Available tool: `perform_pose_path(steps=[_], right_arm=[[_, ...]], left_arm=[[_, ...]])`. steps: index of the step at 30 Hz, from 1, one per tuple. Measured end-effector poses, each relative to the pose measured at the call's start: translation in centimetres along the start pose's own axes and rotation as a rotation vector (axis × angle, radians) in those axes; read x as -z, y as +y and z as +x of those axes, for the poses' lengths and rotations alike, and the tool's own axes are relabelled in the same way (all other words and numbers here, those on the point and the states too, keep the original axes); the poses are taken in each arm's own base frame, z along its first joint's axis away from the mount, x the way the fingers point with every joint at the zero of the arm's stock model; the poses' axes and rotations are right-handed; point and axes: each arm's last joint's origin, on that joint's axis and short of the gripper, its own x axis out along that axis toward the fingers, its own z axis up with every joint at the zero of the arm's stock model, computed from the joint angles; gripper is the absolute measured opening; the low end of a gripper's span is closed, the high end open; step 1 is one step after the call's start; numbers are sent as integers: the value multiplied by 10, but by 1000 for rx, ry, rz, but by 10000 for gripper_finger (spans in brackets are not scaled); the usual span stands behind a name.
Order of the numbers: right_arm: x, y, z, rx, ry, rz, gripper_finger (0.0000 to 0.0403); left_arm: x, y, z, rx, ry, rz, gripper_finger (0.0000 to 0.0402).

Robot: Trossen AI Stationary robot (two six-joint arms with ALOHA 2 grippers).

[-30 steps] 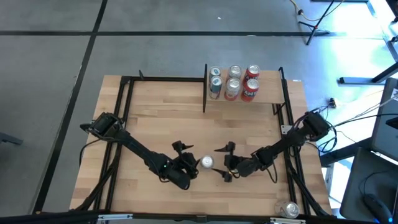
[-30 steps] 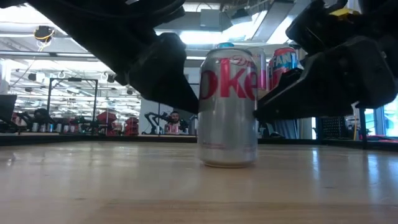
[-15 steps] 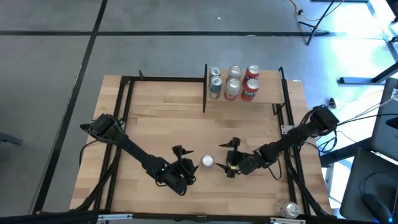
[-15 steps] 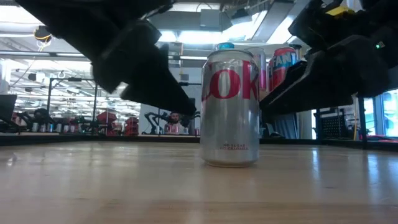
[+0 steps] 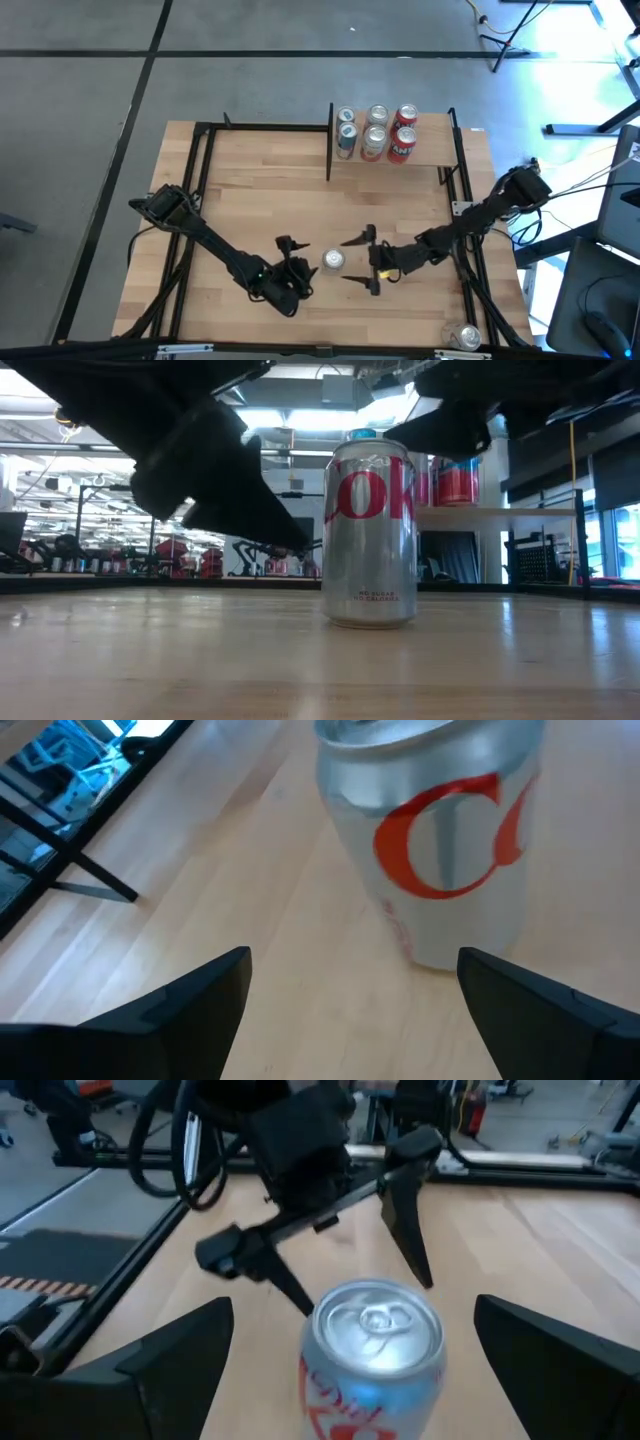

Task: Place canned beverage on shelf
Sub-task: Put the top red silver soda can on the shelf

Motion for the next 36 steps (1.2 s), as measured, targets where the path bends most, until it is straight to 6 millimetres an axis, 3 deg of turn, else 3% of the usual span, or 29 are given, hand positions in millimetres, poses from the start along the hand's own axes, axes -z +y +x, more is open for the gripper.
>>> perform_pose_path(steps=[10, 25, 28, 33, 36], right_arm=[[23, -12, 25, 3, 4, 32, 397], [49, -20, 43, 16, 9, 38, 394], [48, -17, 48, 1, 9, 17, 368], [43, -13, 55, -2, 17, -25, 275], [40, -14, 52, 33, 24, -65, 269]], left_arm=[[5, -1, 8, -14, 16, -3, 349], [6, -1, 11, -7, 25, -2, 349], [6, -1, 10, -8, 25, -1, 349], [6, -1, 10, -7, 25, -1, 349], [6, -1, 10, -7, 26, -2, 349]])
